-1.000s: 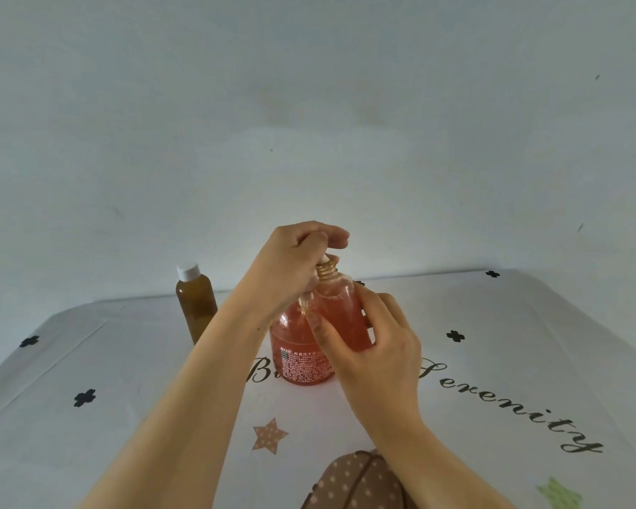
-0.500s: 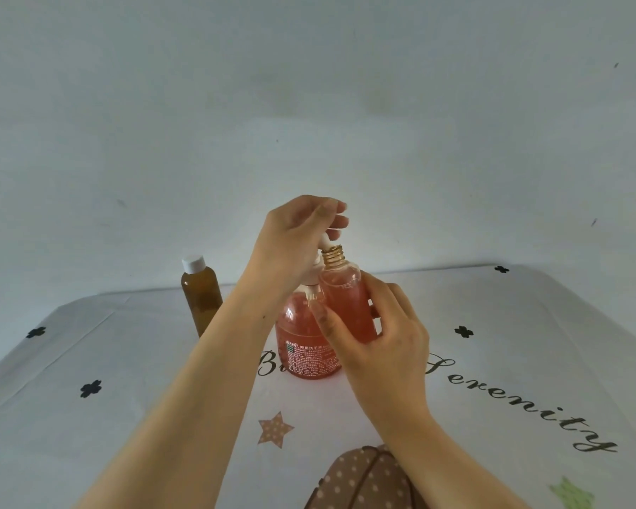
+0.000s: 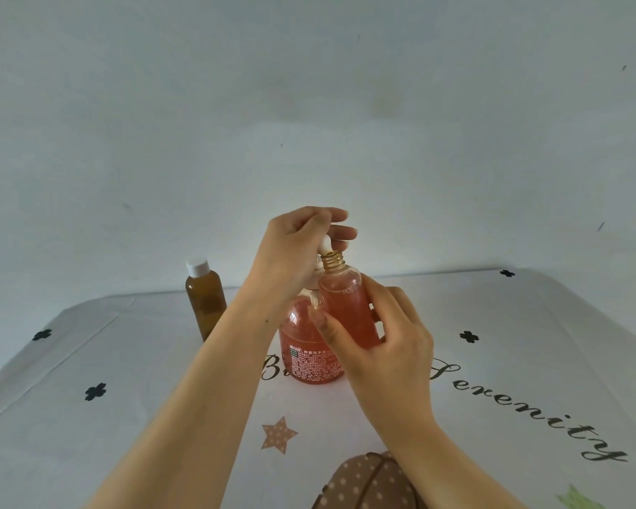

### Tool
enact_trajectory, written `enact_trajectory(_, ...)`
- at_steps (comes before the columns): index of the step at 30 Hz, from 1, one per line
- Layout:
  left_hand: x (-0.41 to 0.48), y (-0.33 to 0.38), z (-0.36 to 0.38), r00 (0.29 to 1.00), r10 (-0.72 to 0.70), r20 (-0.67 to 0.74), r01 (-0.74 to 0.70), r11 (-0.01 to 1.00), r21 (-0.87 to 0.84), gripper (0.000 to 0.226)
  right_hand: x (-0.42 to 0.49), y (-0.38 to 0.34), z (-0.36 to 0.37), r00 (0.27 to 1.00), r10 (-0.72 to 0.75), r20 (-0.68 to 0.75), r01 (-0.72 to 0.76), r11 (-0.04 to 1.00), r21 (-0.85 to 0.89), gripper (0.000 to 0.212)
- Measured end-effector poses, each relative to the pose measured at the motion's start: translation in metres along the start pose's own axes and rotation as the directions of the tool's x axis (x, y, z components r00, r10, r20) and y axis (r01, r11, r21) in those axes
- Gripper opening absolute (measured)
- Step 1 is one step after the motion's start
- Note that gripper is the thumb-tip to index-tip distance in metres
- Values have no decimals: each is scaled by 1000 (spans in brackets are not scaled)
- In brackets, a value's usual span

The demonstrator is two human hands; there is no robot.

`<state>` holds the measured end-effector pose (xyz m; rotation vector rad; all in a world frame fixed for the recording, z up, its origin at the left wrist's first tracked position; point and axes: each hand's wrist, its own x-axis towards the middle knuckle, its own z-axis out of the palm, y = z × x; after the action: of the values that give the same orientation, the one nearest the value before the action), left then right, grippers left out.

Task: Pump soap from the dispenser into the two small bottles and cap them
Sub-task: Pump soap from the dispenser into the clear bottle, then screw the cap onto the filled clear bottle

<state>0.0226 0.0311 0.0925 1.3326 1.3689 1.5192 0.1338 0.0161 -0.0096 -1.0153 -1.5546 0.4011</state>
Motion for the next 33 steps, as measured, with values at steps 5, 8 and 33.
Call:
enact_trajectory(5,0,-2,1,999,40,1,-40,998,39,30,1,0,0,1000,-12,-7,12,1000,-3,64)
enact_trajectory(8,0,-1,1,998,55,15,-56,998,23,31,0,0,1,1000,-5,-8,5,1000,-4,63)
enact_trajectory(33,-5,5,4,997,-74,6,74,997,-16,39,-2,2,-2,999,34,10,-34,999,-30,64)
